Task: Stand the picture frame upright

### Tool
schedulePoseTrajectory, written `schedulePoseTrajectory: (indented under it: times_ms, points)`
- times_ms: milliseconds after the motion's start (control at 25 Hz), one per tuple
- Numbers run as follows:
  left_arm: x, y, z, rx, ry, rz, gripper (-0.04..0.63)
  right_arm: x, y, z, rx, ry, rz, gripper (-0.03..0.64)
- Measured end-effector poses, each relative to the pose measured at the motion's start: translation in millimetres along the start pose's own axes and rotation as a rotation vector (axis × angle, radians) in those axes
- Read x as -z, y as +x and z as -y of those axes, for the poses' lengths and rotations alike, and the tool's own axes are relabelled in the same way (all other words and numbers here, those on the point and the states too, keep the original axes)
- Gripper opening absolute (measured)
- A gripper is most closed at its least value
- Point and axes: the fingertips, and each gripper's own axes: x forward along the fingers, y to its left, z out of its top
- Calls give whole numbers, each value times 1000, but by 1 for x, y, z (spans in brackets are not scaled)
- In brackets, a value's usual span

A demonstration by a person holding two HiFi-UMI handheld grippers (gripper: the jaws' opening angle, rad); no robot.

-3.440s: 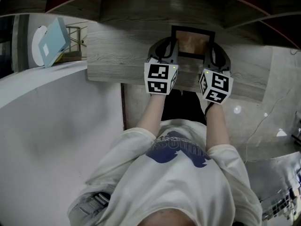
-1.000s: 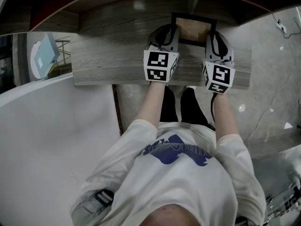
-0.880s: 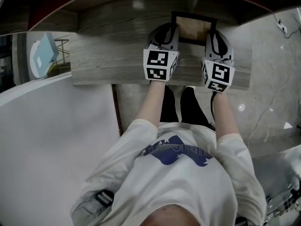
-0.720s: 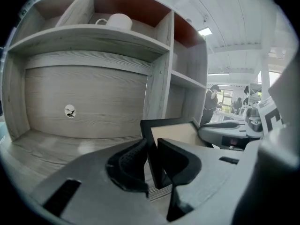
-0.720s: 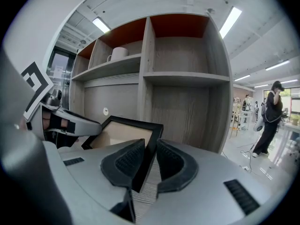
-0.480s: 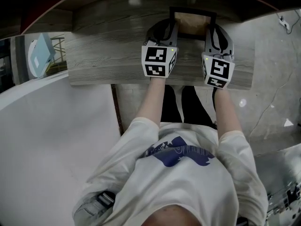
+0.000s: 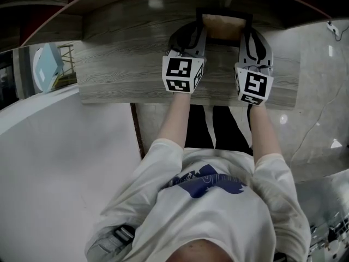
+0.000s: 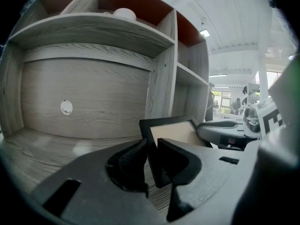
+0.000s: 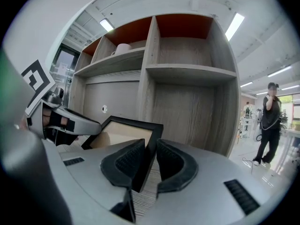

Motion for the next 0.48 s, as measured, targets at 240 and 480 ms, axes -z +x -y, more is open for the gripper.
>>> schedulePoseTrajectory:
  times_ms: [240,480]
  points:
    - [6,5,-2,21,11,15,76,8,5,-2,3,-36,9,78]
    - [10,9,-1,39,16,30,75,13,7,0,10,-59,15,80]
